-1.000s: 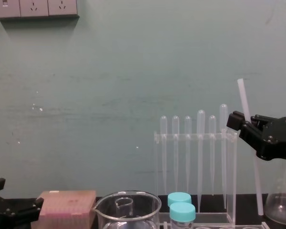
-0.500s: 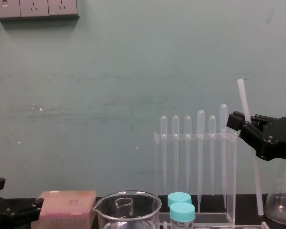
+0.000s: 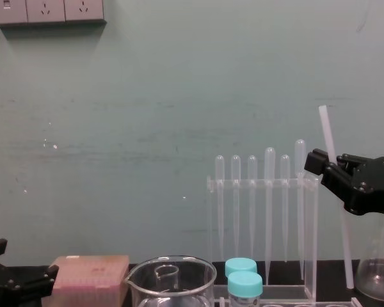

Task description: Pick up the stirring rod with one hand, then place it down.

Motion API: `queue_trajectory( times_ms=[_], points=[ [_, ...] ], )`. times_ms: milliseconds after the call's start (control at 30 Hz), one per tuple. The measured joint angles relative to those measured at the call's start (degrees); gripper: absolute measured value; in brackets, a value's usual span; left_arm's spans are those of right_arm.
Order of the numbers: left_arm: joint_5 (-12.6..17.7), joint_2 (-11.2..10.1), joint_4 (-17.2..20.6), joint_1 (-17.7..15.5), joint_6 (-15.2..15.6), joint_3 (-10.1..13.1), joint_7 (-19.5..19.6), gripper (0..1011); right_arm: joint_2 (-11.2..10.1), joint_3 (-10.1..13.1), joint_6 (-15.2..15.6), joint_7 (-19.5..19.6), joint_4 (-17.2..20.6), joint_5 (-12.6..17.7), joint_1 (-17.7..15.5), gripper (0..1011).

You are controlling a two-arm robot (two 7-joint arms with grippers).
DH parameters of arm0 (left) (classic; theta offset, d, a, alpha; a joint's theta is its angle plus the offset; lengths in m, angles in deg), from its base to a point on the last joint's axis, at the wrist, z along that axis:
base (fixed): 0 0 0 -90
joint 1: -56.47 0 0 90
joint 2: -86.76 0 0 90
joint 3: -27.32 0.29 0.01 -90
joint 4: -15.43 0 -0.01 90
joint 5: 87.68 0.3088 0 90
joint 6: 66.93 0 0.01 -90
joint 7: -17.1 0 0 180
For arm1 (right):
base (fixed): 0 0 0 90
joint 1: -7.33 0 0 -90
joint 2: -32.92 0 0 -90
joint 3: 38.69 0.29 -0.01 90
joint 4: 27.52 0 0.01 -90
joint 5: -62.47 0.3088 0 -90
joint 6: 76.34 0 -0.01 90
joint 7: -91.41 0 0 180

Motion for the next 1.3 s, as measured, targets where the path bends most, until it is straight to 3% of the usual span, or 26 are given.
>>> queue_trajectory(
  times_ms=[1300],
  points=[
    [0.0,0.0,0.0,0.0,0.0,0.0,0.0,1000,0.0,0.0,0.0,0.0,0.0,0.0,0.0,68]
  ],
)
